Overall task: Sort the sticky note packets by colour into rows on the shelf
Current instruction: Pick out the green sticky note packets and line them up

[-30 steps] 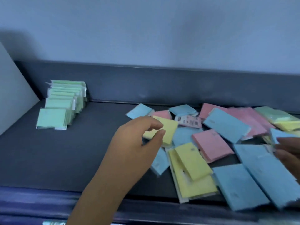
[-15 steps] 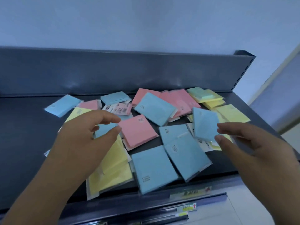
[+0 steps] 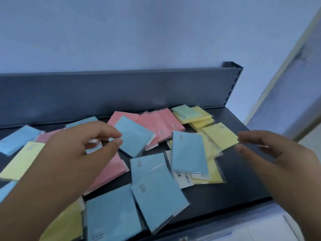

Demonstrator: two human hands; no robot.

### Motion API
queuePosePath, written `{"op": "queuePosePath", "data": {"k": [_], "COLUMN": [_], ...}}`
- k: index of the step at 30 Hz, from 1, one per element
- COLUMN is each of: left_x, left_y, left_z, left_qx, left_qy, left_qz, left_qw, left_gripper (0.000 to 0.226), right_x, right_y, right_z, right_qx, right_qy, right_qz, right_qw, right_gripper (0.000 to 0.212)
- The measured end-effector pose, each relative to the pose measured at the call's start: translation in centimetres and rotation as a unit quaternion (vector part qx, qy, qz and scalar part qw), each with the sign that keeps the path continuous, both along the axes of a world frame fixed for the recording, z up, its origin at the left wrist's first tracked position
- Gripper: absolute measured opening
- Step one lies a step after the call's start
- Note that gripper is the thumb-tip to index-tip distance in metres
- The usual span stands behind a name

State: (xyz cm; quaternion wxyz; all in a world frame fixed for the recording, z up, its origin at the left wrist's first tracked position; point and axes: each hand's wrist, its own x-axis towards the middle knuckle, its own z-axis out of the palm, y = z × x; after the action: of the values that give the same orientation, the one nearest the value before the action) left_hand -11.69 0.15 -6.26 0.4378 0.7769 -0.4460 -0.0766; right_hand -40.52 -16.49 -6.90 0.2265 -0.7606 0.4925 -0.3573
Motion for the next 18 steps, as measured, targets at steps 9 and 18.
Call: {"op": "queuePosePath", "data": {"k": [9,18], "left_x": [-8.7,-8.5], "left_y": [-17.8,-27.0], "left_z": [3.0,-2.2], "left_qx": [0.151,0.257], "left_qy": [-0.157,-0.176], "left_qz": [-0.072,0.053], "left_qw": [0.973,0.949], "left_gripper": [0.016,0.057], "right_x": [-2.6,-5.4], "right_y": [-7.9,-11.8], "right_z": [1.2,-0.6], "right_qx": [-0.01,-0.018], "right_qy": [0.023,-0.019], "right_qz": [0.165,0.252], "right_qw": [0.986,0.967], "right_gripper": [0.015,0.018]}}
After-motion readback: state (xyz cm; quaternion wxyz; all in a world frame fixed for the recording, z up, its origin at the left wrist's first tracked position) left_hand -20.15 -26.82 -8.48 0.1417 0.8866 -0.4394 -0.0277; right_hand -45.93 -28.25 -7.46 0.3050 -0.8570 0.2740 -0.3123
